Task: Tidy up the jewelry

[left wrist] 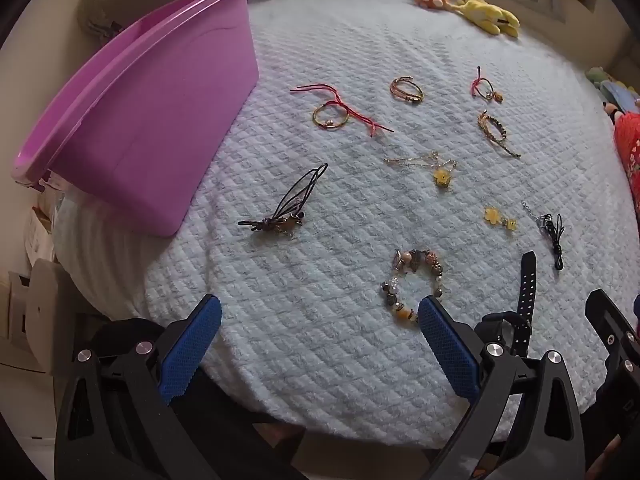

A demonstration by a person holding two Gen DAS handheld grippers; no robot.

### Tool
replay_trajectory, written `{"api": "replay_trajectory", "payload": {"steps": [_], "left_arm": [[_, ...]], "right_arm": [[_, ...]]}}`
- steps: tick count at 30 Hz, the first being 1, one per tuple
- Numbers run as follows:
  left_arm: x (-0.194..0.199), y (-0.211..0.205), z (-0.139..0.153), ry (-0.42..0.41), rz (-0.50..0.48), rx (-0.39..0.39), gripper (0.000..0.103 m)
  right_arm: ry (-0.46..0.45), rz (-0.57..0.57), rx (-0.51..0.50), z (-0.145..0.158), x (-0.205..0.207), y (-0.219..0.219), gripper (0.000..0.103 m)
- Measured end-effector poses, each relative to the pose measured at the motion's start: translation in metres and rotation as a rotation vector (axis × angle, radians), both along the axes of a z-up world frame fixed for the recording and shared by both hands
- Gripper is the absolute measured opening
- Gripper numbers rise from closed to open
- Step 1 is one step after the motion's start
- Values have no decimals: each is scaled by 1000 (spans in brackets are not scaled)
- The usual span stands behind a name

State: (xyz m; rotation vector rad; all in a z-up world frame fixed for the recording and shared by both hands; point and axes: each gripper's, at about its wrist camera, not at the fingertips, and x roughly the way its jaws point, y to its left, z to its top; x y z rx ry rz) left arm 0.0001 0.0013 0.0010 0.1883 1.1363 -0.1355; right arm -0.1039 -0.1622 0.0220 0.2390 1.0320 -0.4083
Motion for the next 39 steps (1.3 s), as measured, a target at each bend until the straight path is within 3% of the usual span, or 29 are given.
{"api": "replay_trajectory", "payload": {"steps": [2,39], "left_arm": [[-1,-3,-1,3,-2,27,97],[-3,-8,0,-9,-25,23,97]], "right_arm": [[0,1,3,0,0,0,94],[1,0,1,0,0,0,94]]}}
